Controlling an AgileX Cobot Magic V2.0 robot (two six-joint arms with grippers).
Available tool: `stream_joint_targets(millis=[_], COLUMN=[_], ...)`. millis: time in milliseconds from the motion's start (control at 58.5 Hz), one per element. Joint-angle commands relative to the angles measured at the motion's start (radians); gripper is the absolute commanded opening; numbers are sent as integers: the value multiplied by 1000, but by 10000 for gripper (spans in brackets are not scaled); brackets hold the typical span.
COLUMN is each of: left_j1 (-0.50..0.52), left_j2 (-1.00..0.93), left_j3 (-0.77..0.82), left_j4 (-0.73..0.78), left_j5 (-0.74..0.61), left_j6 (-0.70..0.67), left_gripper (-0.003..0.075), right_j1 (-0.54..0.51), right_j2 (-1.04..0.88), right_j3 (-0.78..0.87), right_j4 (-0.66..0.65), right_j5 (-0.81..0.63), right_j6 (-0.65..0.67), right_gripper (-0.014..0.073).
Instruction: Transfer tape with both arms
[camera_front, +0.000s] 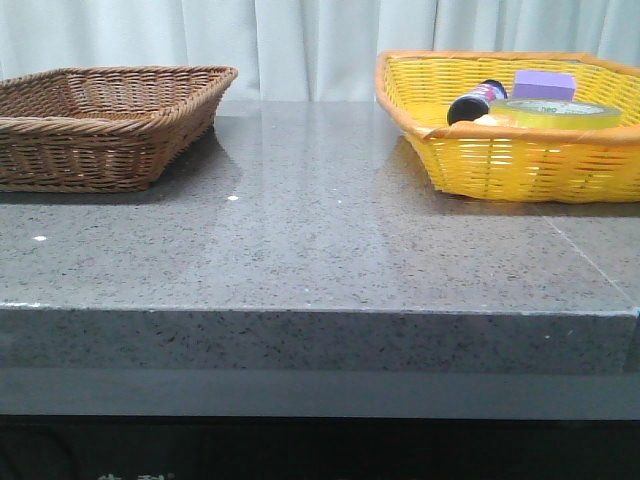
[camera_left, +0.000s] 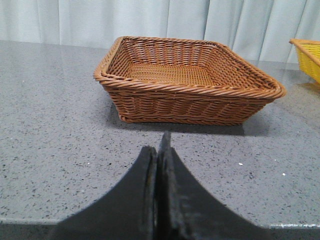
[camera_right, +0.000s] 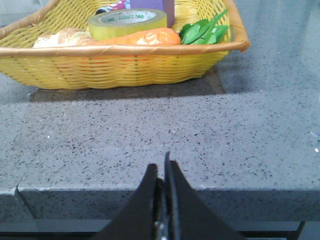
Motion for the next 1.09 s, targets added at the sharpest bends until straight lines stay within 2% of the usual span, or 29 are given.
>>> stream_joint_targets(millis=[0,1077], left_j1=[0,0], left_j2=[-19,-19], left_j3=[41,41], left_j4=[-6,-6], left_j5=[-87,-96], left_j6=[-11,-11], left_gripper=[-20,-20], right_j1=[-8,-8], right_j2=[-25,-25], right_j3=[-27,-28], right_j4=[-3,-3], right_j5=[-78,-92], right_j6=[-6,-6], right_gripper=[-90,-90])
